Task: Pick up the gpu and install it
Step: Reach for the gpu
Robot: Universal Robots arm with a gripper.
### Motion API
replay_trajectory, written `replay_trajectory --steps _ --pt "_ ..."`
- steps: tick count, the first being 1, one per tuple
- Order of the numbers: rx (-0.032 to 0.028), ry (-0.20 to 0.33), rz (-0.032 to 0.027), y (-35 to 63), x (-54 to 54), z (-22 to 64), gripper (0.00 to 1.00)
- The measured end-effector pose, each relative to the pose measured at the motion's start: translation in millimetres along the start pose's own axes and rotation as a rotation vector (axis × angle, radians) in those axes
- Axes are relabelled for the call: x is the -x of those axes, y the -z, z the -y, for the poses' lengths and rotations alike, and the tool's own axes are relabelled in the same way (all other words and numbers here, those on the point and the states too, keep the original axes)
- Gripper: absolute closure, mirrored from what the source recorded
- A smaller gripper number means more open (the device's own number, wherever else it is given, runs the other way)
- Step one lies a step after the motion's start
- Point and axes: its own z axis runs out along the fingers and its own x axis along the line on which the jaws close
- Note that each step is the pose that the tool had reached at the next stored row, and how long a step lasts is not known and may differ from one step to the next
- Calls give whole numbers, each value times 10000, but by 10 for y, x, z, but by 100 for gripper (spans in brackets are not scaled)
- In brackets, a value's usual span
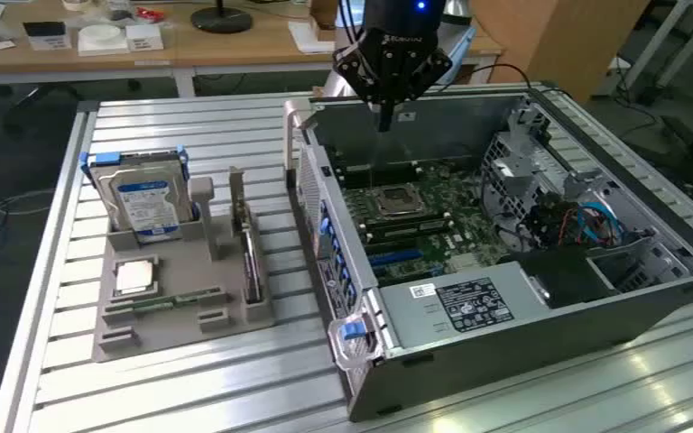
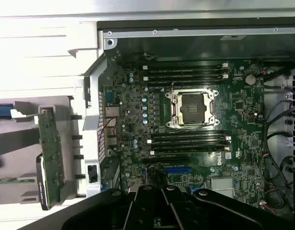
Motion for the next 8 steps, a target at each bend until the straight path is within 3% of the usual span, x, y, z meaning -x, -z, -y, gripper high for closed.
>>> replay_trajectory --steps 8 --pt "-1 0 1 0 0 0 89"
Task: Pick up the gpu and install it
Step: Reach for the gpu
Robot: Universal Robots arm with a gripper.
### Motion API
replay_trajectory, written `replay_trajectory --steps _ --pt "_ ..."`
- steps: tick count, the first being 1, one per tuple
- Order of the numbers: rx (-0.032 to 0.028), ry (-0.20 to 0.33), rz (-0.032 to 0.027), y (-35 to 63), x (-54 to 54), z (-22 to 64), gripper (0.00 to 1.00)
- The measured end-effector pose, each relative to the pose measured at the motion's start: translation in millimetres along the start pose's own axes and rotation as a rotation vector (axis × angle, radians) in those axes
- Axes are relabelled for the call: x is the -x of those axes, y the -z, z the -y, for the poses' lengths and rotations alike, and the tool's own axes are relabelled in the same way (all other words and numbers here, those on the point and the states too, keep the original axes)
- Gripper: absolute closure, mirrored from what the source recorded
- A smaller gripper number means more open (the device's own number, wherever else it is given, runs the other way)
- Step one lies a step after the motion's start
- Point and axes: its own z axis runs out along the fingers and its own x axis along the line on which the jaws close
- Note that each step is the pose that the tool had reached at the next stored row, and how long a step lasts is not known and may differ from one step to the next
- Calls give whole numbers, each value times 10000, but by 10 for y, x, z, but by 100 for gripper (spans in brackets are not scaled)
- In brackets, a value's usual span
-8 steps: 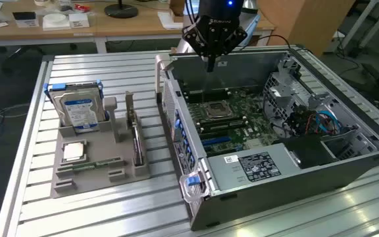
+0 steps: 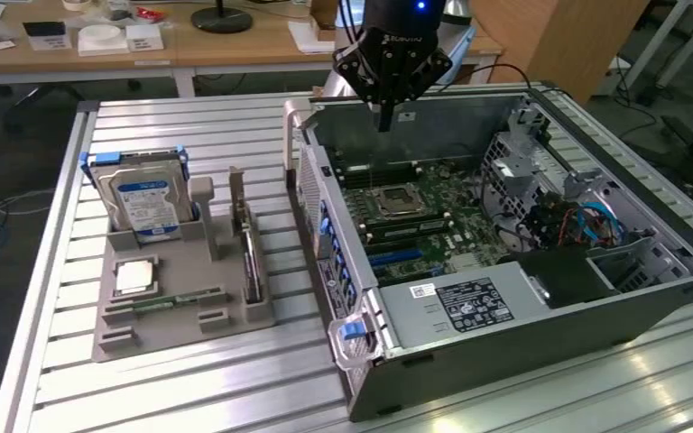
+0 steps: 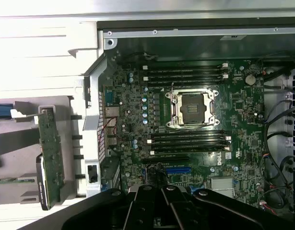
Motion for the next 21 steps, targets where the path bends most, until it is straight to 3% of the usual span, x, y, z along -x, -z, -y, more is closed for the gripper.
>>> replay_trajectory --steps 6,21 --pt "-1 -2 0 1 -16 1 89" --pt "0 -6 0 5 -231 7 89"
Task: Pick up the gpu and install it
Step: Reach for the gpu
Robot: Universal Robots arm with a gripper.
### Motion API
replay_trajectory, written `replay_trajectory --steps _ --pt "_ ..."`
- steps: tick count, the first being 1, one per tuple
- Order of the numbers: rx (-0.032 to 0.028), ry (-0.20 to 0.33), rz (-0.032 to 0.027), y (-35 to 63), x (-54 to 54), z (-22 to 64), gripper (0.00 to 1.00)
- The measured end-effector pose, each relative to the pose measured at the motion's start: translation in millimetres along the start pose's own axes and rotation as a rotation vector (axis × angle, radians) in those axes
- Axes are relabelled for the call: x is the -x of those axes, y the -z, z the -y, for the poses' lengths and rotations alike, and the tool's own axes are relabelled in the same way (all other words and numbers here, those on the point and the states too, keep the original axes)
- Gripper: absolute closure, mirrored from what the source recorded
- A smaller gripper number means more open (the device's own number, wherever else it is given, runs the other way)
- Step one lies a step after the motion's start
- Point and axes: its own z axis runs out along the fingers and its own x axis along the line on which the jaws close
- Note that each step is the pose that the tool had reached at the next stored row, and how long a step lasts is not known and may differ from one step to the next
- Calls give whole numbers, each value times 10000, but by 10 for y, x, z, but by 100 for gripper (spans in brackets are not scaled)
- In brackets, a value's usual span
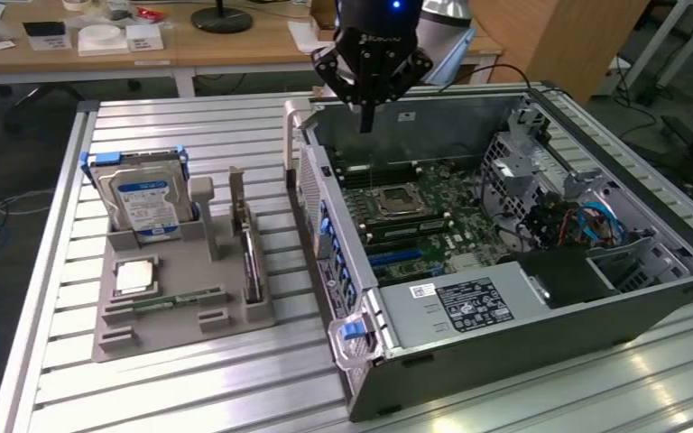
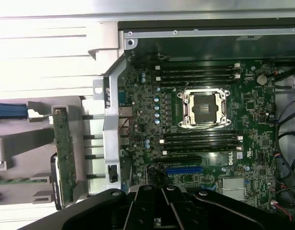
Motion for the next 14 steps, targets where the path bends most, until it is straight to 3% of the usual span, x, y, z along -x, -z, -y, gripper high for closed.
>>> replay_trajectory --steps 14 --pt "0 -7 0 5 -329 11 89"
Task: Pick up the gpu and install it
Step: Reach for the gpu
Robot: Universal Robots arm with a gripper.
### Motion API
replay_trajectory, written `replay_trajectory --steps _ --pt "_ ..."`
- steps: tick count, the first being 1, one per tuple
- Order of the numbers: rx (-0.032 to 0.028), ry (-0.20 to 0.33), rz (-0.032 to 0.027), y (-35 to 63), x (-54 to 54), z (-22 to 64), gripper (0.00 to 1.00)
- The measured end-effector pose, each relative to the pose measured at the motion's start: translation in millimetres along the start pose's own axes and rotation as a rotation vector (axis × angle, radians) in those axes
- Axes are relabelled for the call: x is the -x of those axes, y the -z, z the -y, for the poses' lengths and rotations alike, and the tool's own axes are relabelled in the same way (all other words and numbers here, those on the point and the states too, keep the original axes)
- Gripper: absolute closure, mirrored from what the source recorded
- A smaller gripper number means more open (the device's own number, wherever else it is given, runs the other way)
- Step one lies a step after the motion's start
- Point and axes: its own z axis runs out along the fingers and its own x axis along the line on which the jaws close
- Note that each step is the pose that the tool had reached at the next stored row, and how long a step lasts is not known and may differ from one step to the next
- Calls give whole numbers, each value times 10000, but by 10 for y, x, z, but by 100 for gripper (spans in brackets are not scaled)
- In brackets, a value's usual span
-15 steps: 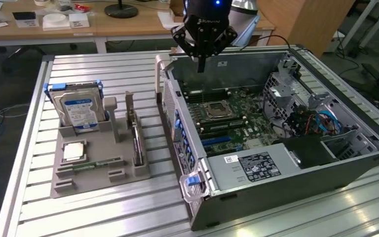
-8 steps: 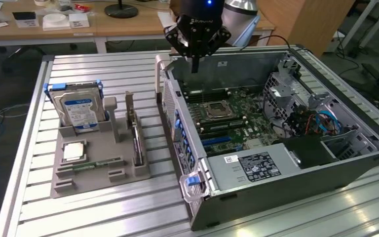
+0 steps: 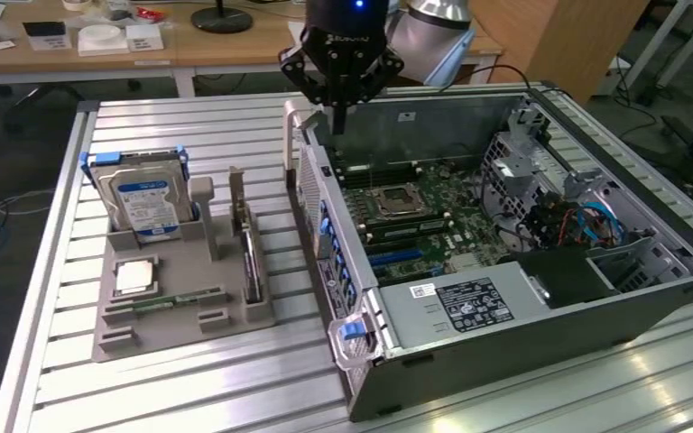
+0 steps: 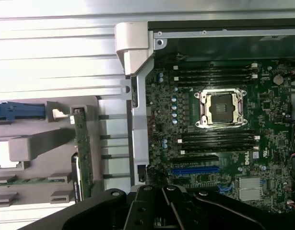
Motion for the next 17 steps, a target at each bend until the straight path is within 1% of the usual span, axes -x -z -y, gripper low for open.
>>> replay_trajectory --steps 8,17 --pt "-6 0 1 -2 -208 16 89" --pt "-7 2 1 0 -492 38 89"
